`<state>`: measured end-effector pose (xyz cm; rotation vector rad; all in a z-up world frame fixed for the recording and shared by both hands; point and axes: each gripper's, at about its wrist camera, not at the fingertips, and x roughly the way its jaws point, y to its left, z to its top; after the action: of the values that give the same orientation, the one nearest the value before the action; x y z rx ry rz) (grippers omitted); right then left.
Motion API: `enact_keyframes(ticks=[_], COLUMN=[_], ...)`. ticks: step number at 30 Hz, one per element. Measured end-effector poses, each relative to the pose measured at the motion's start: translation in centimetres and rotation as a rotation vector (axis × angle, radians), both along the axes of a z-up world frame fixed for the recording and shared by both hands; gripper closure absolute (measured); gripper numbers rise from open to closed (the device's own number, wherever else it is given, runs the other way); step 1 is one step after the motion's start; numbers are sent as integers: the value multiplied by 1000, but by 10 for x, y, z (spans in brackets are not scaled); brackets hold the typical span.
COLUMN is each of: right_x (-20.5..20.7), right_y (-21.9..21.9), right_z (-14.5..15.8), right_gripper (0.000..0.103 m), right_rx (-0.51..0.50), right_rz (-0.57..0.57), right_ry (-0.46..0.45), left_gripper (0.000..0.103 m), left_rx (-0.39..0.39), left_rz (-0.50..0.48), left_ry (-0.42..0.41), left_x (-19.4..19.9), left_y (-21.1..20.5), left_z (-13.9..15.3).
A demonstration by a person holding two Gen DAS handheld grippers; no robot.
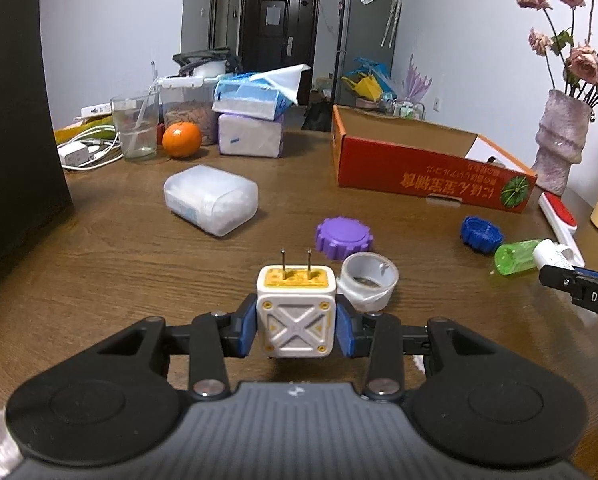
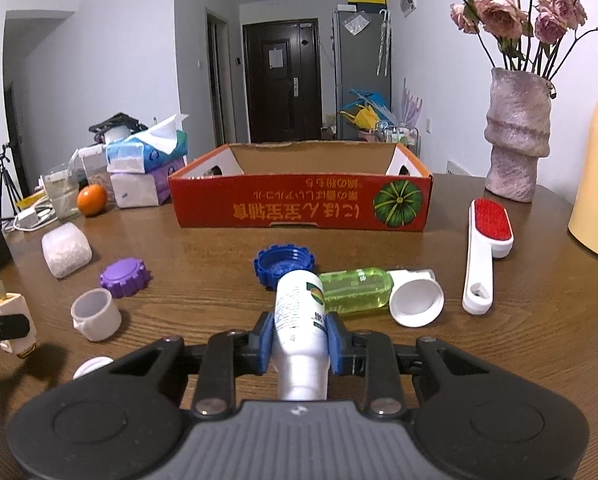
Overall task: Organize rigid objects
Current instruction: 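Lift the plug adapter with the left tool while the right tool grasps the white spray bottle, then carry the plug adapter and spray bottle with both tools into the cardboard box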
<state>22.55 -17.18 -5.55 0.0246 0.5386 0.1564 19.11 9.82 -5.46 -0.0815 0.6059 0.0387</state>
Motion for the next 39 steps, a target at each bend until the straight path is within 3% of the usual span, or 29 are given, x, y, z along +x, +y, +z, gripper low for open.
enact_keyframes(ticks=[16,39], right_x=[-1,40], right_y=[-21,-34], right_z=[27,59], right_gripper=[76,76], right_rx=[6,24], right_rz=[-8,-23], right_ry=[-74,-144], left_gripper=[63,63], left_rx=[11,1], left_rz=[-48,-87], left_ry=[-70,-160], left_x=[8,65], left_y=[-37,-99], left_z=[33,70])
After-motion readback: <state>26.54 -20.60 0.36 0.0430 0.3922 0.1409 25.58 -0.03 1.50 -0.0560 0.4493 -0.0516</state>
